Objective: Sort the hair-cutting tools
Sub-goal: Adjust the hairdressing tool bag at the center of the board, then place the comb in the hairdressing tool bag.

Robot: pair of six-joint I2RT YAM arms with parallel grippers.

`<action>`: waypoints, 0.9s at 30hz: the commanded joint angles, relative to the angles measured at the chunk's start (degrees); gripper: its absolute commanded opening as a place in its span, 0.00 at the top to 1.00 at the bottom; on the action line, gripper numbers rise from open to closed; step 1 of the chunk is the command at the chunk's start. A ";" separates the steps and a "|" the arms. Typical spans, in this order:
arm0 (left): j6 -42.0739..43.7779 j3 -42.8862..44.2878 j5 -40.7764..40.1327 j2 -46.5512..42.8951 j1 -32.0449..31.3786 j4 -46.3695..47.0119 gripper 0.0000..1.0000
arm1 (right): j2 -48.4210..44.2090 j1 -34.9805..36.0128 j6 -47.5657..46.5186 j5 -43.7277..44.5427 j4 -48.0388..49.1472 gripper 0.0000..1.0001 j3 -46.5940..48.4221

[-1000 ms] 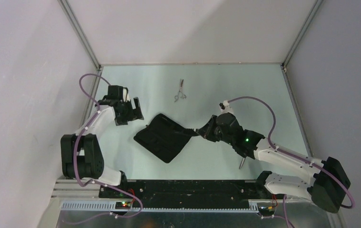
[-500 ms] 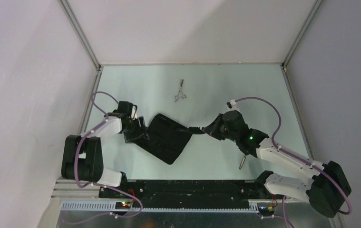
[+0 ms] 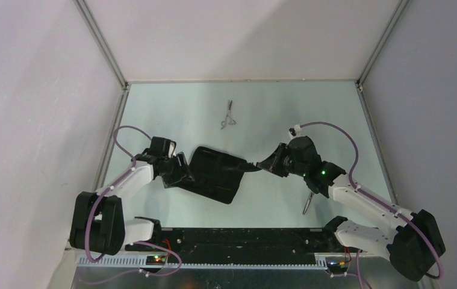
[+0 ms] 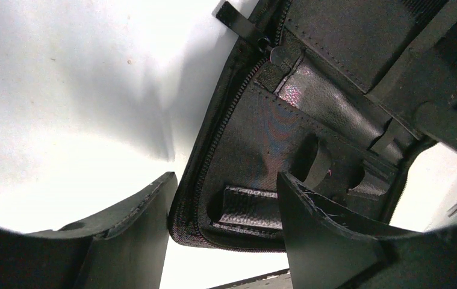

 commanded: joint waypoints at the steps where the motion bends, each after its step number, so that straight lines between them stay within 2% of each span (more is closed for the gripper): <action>1: -2.18 -0.97 2.13 -0.98 -0.98 2.60 0.37 | 1.77 0.12 0.57 -2.87 1.58 1.00 -0.53; 9: -2.75 -1.63 2.97 1.63 -1.36 3.74 0.41 | 5.77 -3.06 2.75 0.14 8.42 1.00 -5.66; 15: -2.81 -1.56 3.26 1.82 -2.25 3.50 0.52 | 9.94 -3.66 0.77 0.25 10.05 1.00 -5.71; 20: -2.92 -1.46 3.17 1.99 -2.40 3.03 0.62 | 7.71 -5.93 -1.53 2.31 6.44 1.00 -5.72; 27: -2.90 -0.65 2.61 2.53 -2.47 2.44 0.64 | 5.36 -9.87 -7.91 -0.73 -2.87 1.00 -2.48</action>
